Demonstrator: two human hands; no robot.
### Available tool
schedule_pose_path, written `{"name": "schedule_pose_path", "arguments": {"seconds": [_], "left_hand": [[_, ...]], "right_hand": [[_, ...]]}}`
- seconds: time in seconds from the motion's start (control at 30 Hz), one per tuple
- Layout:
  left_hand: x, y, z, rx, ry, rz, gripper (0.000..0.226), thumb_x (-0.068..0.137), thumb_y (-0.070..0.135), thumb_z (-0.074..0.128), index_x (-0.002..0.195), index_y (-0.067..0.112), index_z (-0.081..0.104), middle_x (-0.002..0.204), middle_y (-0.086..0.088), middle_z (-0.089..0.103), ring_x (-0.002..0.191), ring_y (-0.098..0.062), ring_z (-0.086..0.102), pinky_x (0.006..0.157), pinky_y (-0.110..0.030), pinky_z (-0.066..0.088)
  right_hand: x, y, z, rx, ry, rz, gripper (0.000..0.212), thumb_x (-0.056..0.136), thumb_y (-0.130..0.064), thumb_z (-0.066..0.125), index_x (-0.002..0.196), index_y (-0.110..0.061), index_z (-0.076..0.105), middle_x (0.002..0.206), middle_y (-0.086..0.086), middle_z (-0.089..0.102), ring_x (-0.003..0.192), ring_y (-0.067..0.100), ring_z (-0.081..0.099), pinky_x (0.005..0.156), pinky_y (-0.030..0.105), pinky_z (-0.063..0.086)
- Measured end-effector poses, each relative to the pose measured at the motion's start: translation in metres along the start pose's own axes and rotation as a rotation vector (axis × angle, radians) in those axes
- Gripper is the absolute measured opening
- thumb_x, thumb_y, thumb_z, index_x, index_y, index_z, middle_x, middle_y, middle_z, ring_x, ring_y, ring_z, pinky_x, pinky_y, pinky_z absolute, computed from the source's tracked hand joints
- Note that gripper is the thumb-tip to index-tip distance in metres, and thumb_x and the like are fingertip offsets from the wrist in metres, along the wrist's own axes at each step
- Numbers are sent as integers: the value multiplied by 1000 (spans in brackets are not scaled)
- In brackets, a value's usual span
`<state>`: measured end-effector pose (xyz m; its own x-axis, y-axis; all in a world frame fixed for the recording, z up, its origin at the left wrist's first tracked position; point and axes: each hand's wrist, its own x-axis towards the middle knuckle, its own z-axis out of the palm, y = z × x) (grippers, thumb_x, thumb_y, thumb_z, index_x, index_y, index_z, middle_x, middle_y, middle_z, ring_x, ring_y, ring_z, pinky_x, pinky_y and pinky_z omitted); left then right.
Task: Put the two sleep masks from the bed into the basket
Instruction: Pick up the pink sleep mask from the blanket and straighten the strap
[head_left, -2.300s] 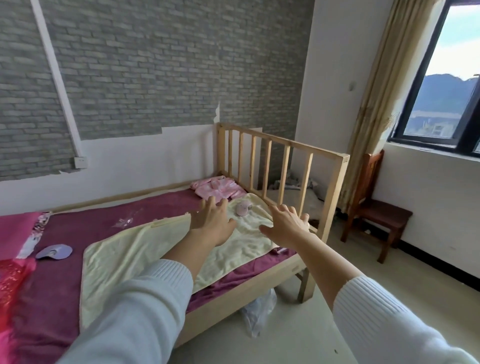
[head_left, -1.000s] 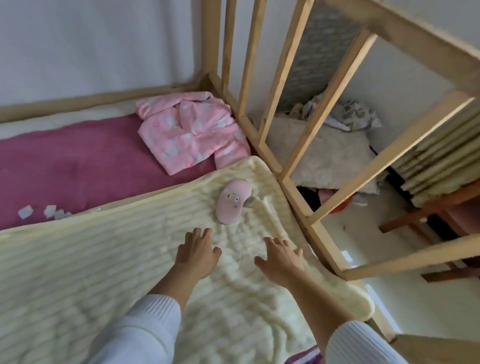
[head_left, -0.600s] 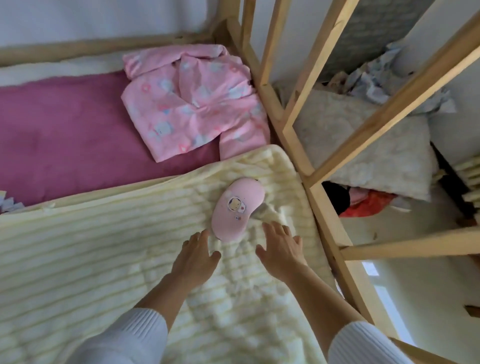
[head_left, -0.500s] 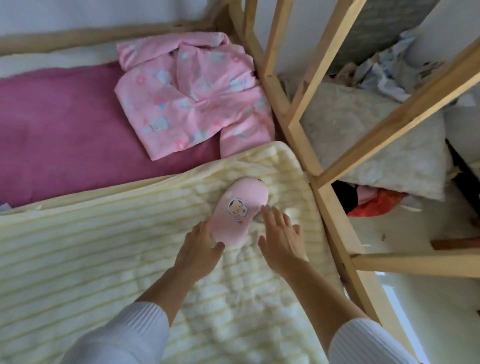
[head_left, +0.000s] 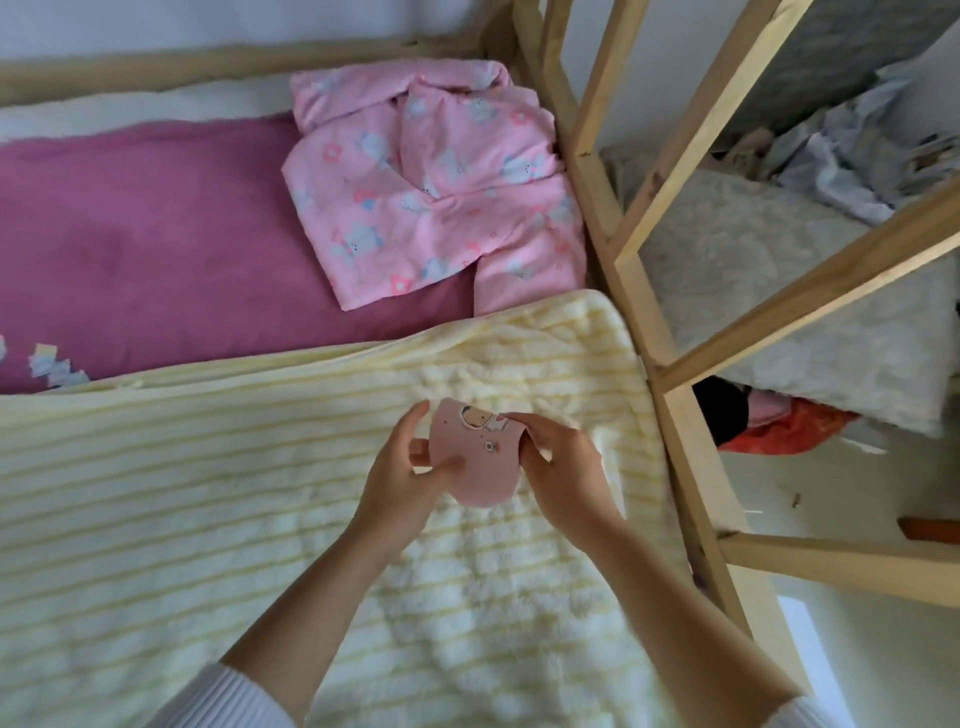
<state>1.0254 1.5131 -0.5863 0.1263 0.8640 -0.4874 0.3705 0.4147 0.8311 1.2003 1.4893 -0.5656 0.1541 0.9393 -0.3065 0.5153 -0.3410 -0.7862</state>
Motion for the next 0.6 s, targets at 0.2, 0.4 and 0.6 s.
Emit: {"name": "schedule_pose_path", "arguments": {"seconds": [0.2, 0.4, 0.6], "left_hand": [[-105, 46, -46, 49, -74, 38, 60, 71, 32, 77, 117, 55, 45, 124, 8, 43, 117, -6, 43, 93, -28, 38], [-214, 69, -90, -150, 8, 2, 27, 71, 21, 76, 95, 24, 64, 95, 1, 75, 87, -8, 69, 70, -21, 52], [-287, 58, -120, -422, 109, -20, 25, 77, 9, 72, 102, 11, 68, 96, -4, 75, 90, -22, 71, 72, -34, 59]], "right_hand": [[-68, -65, -36, 302, -297, 88, 31, 83, 3, 49, 84, -14, 75, 88, 22, 73, 71, 21, 65, 71, 37, 52], [-145, -111, -44, 414, -542, 76, 23, 84, 1, 54, 94, -8, 73, 92, 14, 70, 80, 22, 65, 72, 30, 54], [-208, -140, -20, 333, -674, 107, 22, 86, -6, 55, 101, -9, 71, 90, 11, 70, 81, 17, 65, 79, 27, 50]]}}
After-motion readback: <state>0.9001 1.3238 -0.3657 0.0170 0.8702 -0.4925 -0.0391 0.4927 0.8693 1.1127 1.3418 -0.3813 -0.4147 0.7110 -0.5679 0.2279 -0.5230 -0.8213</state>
